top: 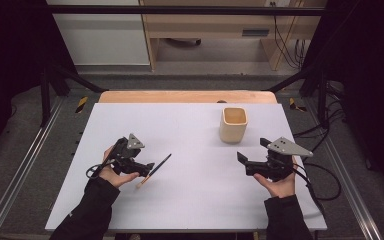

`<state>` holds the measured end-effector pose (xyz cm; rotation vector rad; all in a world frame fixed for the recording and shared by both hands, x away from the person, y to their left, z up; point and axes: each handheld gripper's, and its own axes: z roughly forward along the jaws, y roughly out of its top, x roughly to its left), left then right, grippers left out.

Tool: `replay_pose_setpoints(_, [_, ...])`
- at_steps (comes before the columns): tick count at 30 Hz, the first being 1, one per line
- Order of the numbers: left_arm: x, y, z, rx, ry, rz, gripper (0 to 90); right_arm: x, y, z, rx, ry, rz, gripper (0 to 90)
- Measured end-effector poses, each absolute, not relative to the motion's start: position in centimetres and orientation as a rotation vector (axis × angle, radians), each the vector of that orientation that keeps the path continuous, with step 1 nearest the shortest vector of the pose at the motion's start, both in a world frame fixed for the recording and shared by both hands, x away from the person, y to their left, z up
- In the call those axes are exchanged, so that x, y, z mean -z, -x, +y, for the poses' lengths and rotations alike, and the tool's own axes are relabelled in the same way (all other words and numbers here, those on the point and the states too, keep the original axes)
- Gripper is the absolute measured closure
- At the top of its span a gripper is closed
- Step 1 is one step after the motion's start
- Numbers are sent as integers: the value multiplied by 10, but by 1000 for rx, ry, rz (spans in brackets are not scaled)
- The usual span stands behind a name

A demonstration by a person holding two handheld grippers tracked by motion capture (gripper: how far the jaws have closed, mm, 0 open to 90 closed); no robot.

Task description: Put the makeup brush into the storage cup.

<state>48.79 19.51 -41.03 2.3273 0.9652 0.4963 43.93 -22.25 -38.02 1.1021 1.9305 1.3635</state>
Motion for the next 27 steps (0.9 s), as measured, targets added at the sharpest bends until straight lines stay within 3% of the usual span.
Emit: replay_pose_setpoints(27, [438,-505,174,-354,-2504,976,350,381,-441,-221,-1373,-1109,1948,81])
